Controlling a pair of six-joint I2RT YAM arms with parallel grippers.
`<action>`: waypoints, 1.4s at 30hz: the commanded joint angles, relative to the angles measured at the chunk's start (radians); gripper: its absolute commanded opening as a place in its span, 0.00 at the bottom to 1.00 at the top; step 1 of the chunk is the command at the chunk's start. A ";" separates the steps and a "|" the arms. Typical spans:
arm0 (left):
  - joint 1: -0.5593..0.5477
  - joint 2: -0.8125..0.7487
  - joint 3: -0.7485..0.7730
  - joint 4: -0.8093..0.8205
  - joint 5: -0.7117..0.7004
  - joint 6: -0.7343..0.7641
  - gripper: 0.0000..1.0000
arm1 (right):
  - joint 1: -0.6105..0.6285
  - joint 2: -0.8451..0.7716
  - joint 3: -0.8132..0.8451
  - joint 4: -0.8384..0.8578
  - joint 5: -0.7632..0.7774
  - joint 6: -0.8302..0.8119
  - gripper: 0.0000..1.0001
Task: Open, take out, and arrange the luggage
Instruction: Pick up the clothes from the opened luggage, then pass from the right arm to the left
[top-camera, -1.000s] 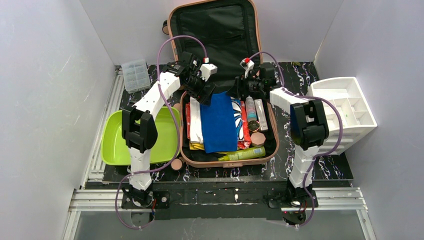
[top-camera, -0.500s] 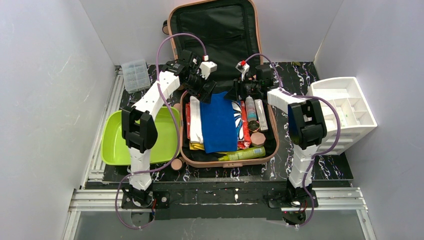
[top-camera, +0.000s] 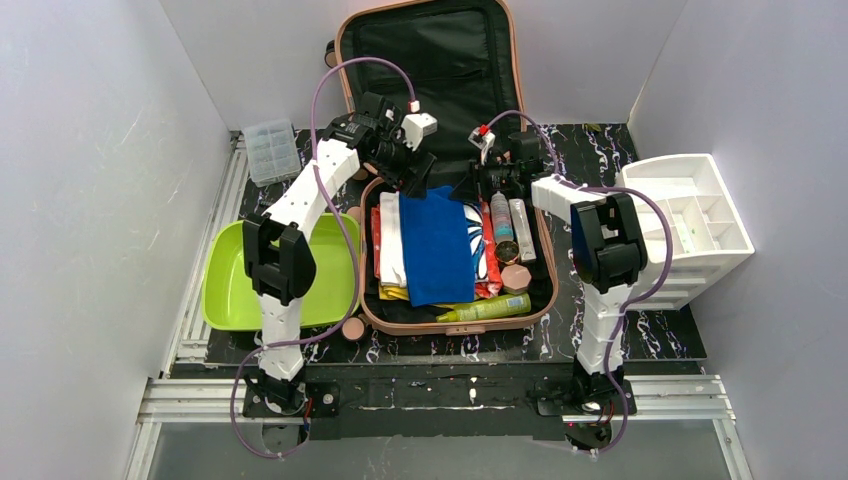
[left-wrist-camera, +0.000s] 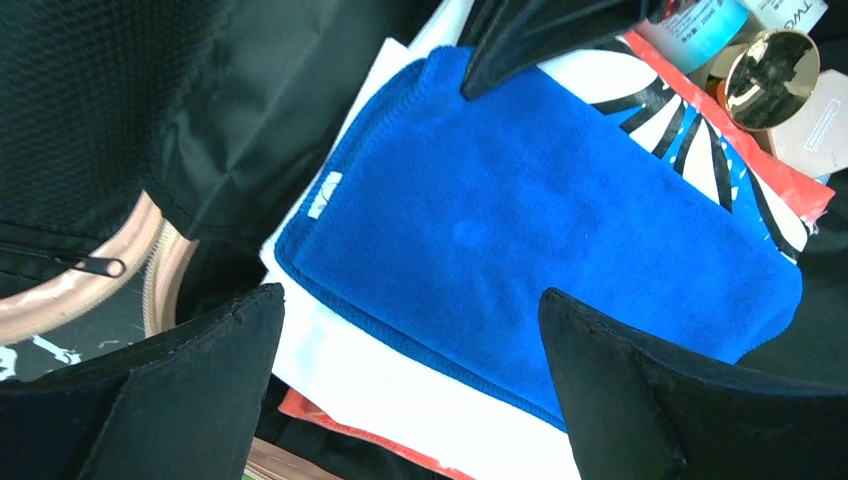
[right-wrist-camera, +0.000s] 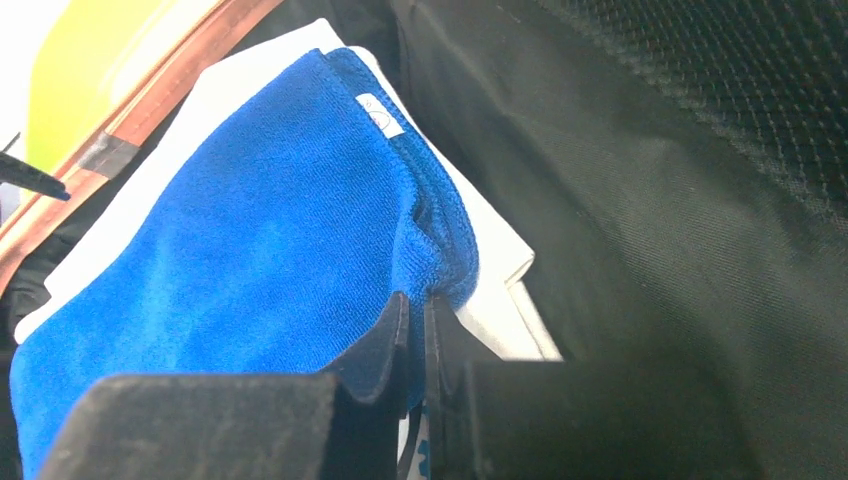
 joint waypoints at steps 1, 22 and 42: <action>0.003 0.019 0.075 0.010 0.025 0.021 0.98 | -0.001 -0.059 0.025 -0.007 -0.078 -0.059 0.06; 0.116 0.054 0.089 0.121 0.628 0.352 0.99 | -0.001 -0.266 -0.091 0.005 -0.244 -0.134 0.06; 0.043 0.161 0.125 -0.331 0.751 0.954 0.99 | -0.001 -0.288 -0.132 -0.095 -0.281 -0.237 0.06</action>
